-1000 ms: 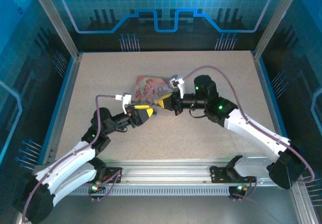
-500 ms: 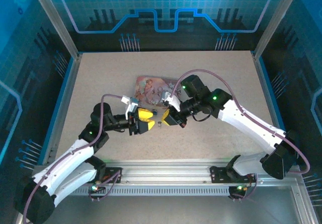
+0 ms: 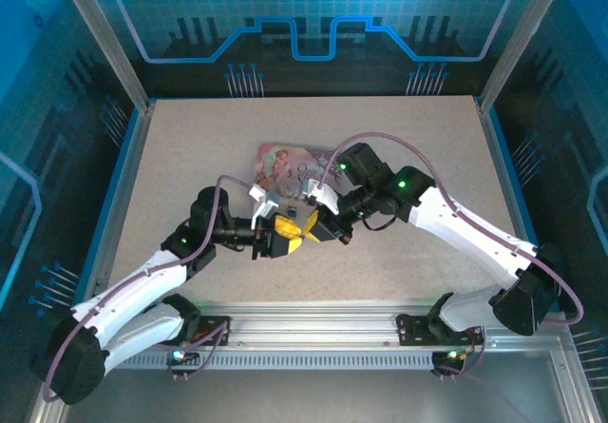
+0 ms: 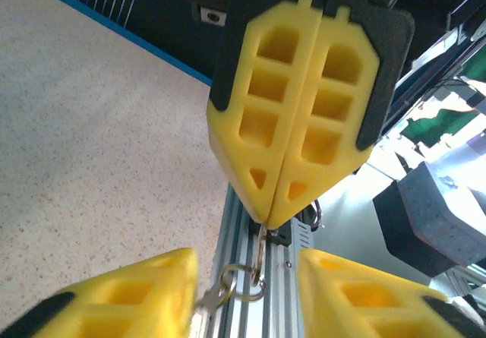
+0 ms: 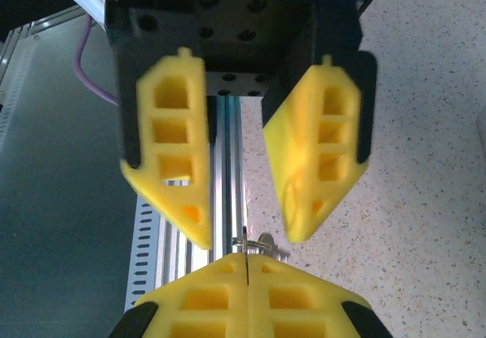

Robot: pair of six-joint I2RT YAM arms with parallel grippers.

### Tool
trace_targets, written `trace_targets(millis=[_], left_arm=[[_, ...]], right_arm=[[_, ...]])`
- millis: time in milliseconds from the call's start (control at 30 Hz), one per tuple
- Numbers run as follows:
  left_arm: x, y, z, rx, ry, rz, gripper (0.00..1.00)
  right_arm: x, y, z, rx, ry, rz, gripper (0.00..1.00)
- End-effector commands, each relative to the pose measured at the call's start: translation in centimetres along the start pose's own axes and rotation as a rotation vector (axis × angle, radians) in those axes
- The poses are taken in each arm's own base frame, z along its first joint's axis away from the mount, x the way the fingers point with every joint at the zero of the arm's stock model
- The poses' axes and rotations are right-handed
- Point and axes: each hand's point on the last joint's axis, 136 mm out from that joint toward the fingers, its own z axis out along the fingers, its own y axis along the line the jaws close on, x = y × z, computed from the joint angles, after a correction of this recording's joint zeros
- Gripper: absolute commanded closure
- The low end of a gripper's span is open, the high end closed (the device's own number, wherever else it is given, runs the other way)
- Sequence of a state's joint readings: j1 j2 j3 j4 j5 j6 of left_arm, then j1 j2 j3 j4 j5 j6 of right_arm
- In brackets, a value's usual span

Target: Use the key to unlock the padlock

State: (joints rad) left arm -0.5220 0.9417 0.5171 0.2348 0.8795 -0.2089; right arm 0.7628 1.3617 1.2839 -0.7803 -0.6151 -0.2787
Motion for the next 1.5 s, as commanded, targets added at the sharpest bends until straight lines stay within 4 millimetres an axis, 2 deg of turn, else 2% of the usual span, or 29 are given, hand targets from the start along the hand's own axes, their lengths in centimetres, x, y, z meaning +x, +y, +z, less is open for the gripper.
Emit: trace_targets(millis=[0, 167, 333, 433, 600, 700, 733, 767, 833, 933, 1033, 1133, 1200, 1267, 1367, 1467], left_arm=[[-0.8, -0.5, 0.1, 0.01, 0.01, 0.032, 0.66], [-0.8, -0.6, 0.2, 0.009, 0.011, 0.035, 0.66], [-0.7, -0.7, 0.3, 0.016, 0.016, 0.033, 0.81], [-0.6, -0.8, 0.4, 0.018, 0.019, 0.031, 0.84], [-0.6, -0.5, 0.4, 0.006, 0.019, 0.022, 1.0], [-0.7, 0.2, 0.3, -0.042, 0.003, -0.006, 1.0], [-0.8, 0.4, 0.3, -0.055, -0.003, -0.017, 1.0], [-0.9, 0.6, 0.2, -0.071, -0.01, -0.029, 1.0], [-0.9, 0.9, 0.1, -0.093, -0.023, -0.048, 1.0], [-0.9, 1.4, -0.4, -0.142, -0.051, -0.067, 1.0], [-0.9, 1.9, -1.1, -0.2, -0.076, -0.081, 1.0], [-0.7, 2.0, -1.7, -0.246, -0.084, -0.094, 1.0], [-0.4, 2.0, -2.0, -0.26, -0.078, -0.1, 1.0], [0.0, 2.5, -2.2, -0.297, -0.065, -0.121, 1.0], [1.1, 4.3, -3.2, -0.422, -0.04, -0.183, 1.0], [3.2, 6.8, -4.9, -0.607, 0.006, -0.282, 1.0]], right_arm=[[-0.6, 1.5, -0.2, -0.049, -0.006, -0.02, 1.0], [-0.8, 1.6, -0.2, -0.055, -0.012, -0.022, 1.0], [-1.0, 1.6, -0.3, -0.057, -0.018, -0.021, 1.0], [-1.1, 1.5, -0.2, -0.051, -0.02, -0.021, 1.0], [-1.5, 1.1, -0.2, -0.035, -0.037, -0.012, 1.0], [-1.9, 0.7, -0.2, -0.019, -0.056, -0.001, 1.0], [-2.1, 0.3, -0.2, -0.003, -0.066, 0.01, 1.0], [-2.3, -0.4, -0.3, 0.033, -0.082, 0.029, 0.95], [-2.7, -1.5, -0.7, 0.087, -0.117, 0.067, 0.77], [-3.2, -2.4, -1.5, 0.12, -0.182, 0.122, 0.77], [-3.5, -4.1, -2.6, 0.213, -0.241, 0.203, 0.62], [-3.0, -6.3, -3.6, 0.316, -0.291, 0.317, 0.59], [-3.0, -6.3, -3.5, 0.299, -0.316, 0.341, 0.58], [-2.9, -6.2, -3.0, 0.273, -0.339, 0.363, 0.53], [-1.6, -8.3, -2.5, 0.348, -0.354, 0.474, 0.48], [1.2, -11.3, -0.9, 0.518, -0.312, 0.642, 0.48]])
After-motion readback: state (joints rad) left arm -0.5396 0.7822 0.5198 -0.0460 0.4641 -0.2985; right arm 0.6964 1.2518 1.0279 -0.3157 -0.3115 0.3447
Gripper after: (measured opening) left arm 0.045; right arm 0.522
